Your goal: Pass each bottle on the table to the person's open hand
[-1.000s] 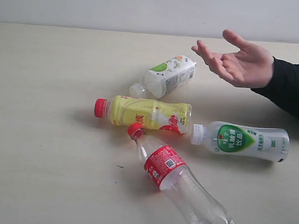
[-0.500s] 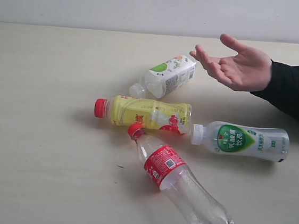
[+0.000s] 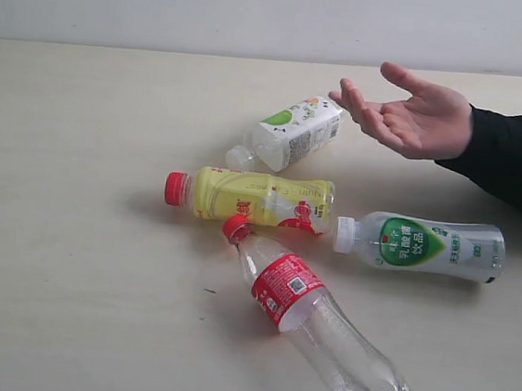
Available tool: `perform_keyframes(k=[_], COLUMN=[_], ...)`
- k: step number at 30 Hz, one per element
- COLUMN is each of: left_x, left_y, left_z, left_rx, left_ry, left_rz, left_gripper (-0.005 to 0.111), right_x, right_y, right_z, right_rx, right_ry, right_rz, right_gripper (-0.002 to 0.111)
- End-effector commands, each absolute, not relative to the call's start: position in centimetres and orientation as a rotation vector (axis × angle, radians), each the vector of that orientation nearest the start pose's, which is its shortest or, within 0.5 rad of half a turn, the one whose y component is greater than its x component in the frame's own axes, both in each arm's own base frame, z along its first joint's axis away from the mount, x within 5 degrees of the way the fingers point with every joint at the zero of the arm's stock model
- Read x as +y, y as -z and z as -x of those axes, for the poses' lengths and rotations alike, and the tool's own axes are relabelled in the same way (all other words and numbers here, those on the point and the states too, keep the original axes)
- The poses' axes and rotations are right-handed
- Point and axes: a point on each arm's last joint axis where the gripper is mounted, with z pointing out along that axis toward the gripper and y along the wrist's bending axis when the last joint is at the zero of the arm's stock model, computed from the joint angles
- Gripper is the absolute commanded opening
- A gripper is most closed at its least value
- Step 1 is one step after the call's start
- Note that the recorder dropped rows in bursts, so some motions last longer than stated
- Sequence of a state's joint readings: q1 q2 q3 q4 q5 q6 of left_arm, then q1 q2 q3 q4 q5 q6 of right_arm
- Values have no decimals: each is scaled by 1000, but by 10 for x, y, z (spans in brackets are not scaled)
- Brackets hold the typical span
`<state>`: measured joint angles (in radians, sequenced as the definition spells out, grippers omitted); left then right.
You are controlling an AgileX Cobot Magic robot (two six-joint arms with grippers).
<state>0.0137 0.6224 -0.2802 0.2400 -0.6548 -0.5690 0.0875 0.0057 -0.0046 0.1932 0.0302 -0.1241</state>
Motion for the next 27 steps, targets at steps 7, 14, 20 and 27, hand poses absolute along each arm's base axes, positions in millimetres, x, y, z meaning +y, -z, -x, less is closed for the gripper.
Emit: perform_keyframes(k=[7,14,20,27], left_x=[-24,14,27,-19], left_y=[-371,-384,-367,-346], left_z=[-241,-279,-288,-294], left_rx=[1453,1727,1909,2025], left_ry=[149,-456,-715,-570], left_rz=[-292,-320,-473,-951], left_gripper=[0,0,0,0], right_x=[5,5,5,5], right_y=[-212,-212,-212,-212], right_z=[-56,-56,-56,-56], right_rx=[1500,1500,1500,1500], right_ry=[-123,-123,-123,-123], right_rz=[14,14,14,14], right_gripper=[0,0,0,0])
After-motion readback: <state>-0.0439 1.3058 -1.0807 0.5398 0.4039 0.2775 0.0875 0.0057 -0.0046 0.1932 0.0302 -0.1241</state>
